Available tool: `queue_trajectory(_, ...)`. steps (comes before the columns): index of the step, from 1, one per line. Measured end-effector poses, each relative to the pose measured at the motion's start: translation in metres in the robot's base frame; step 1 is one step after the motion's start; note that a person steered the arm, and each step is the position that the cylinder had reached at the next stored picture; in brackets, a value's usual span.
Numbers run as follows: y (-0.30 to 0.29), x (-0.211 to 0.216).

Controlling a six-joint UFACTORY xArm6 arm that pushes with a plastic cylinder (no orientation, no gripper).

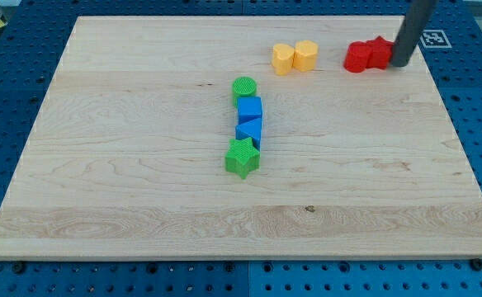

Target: Slide the red blocks to the right of the yellow blocks

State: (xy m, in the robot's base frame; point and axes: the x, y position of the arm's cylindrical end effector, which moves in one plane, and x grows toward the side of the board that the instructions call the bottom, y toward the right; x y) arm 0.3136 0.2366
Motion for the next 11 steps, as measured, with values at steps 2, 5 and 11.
queue_trajectory(2, 0.015, 0.0)
queue_trajectory(5, -0.024, 0.0)
queue_trajectory(11, 0.005, -0.045)
